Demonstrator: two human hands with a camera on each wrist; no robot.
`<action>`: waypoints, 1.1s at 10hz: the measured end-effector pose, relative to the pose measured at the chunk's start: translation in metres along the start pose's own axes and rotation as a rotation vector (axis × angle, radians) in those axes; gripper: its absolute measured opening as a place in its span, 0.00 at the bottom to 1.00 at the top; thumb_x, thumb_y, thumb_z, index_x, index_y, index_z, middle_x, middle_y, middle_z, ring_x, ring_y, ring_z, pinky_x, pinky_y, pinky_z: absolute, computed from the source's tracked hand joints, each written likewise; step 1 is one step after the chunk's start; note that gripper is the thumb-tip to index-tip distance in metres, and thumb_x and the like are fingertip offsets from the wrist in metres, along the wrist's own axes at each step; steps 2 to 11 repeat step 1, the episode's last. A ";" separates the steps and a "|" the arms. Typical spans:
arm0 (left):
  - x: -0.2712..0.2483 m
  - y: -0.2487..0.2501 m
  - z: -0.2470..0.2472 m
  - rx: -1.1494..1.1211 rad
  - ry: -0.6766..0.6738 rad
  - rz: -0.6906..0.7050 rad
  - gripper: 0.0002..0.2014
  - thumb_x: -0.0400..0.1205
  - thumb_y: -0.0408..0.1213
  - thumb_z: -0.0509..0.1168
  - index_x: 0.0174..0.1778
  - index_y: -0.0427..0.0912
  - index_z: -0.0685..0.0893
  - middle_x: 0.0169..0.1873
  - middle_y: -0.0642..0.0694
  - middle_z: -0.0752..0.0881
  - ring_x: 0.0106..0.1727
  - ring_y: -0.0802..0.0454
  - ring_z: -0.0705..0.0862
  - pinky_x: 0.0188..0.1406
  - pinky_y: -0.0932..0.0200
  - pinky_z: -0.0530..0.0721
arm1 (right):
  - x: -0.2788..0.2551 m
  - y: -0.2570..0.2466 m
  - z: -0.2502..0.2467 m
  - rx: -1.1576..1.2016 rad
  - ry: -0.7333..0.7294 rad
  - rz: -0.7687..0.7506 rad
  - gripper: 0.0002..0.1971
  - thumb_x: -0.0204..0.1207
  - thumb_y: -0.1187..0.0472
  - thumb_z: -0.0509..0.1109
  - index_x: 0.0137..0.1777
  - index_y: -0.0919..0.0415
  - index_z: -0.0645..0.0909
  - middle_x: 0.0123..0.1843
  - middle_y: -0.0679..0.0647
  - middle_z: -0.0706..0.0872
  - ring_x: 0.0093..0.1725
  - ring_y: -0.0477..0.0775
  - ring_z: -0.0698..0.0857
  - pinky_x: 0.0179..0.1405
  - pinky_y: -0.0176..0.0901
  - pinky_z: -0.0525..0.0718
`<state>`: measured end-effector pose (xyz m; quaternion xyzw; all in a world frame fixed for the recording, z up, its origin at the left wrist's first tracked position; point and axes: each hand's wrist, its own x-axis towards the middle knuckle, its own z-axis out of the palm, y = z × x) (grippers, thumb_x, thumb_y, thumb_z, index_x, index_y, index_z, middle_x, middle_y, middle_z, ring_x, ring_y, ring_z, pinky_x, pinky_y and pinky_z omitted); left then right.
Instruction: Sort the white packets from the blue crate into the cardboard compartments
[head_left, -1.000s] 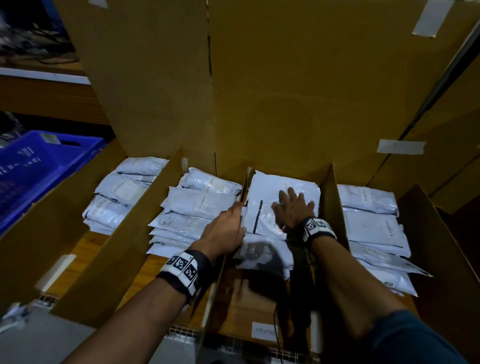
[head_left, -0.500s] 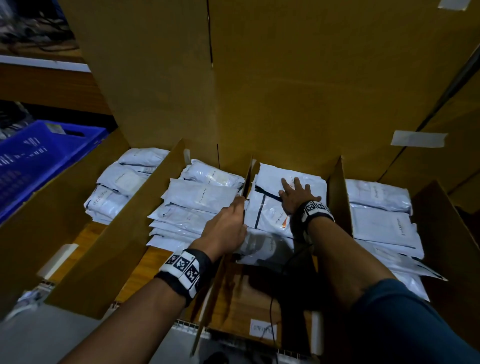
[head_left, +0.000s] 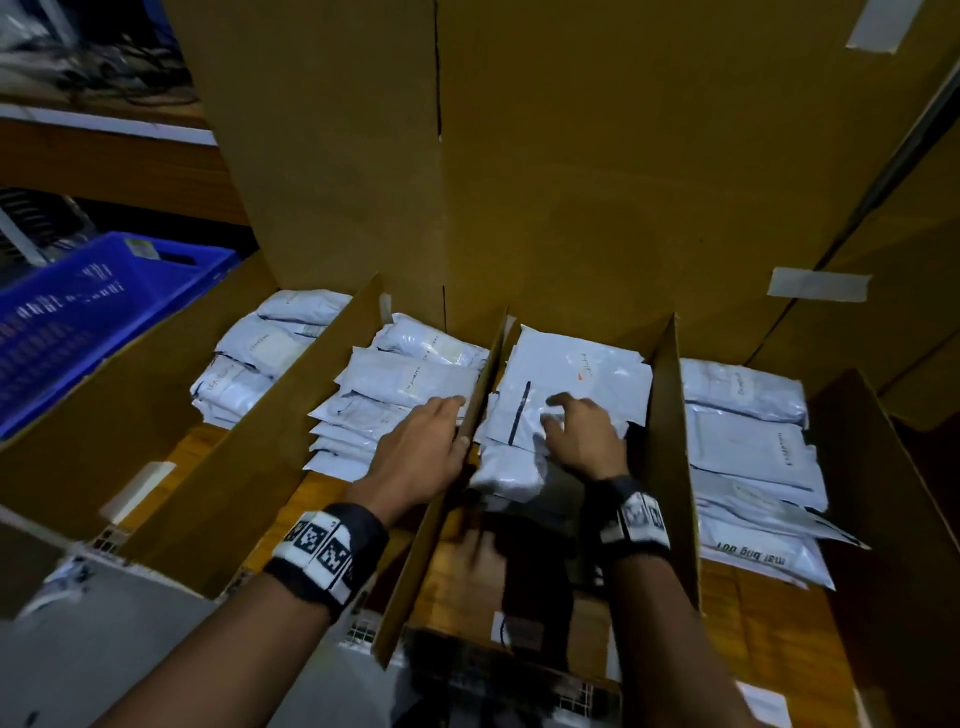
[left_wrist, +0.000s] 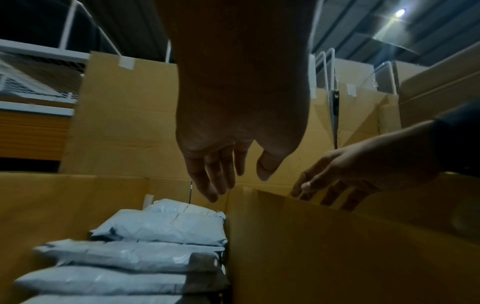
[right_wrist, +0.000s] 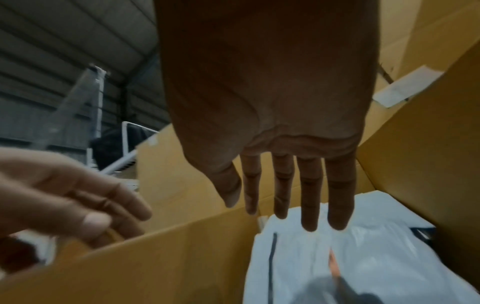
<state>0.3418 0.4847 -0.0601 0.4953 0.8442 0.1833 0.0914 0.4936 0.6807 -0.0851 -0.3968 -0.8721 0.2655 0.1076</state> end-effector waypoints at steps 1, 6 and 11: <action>-0.034 -0.015 0.001 -0.064 0.045 -0.026 0.23 0.91 0.49 0.61 0.83 0.52 0.73 0.75 0.49 0.82 0.73 0.44 0.81 0.65 0.43 0.85 | -0.052 -0.006 0.019 0.050 0.003 -0.038 0.17 0.86 0.50 0.67 0.72 0.52 0.85 0.66 0.61 0.86 0.69 0.63 0.84 0.65 0.56 0.81; -0.034 -0.015 0.001 -0.064 0.045 -0.026 0.23 0.91 0.49 0.61 0.83 0.52 0.73 0.75 0.49 0.82 0.73 0.44 0.81 0.65 0.43 0.85 | -0.052 -0.006 0.019 0.050 0.003 -0.038 0.17 0.86 0.50 0.67 0.72 0.52 0.85 0.66 0.61 0.86 0.69 0.63 0.84 0.65 0.56 0.81; -0.034 -0.015 0.001 -0.064 0.045 -0.026 0.23 0.91 0.49 0.61 0.83 0.52 0.73 0.75 0.49 0.82 0.73 0.44 0.81 0.65 0.43 0.85 | -0.052 -0.006 0.019 0.050 0.003 -0.038 0.17 0.86 0.50 0.67 0.72 0.52 0.85 0.66 0.61 0.86 0.69 0.63 0.84 0.65 0.56 0.81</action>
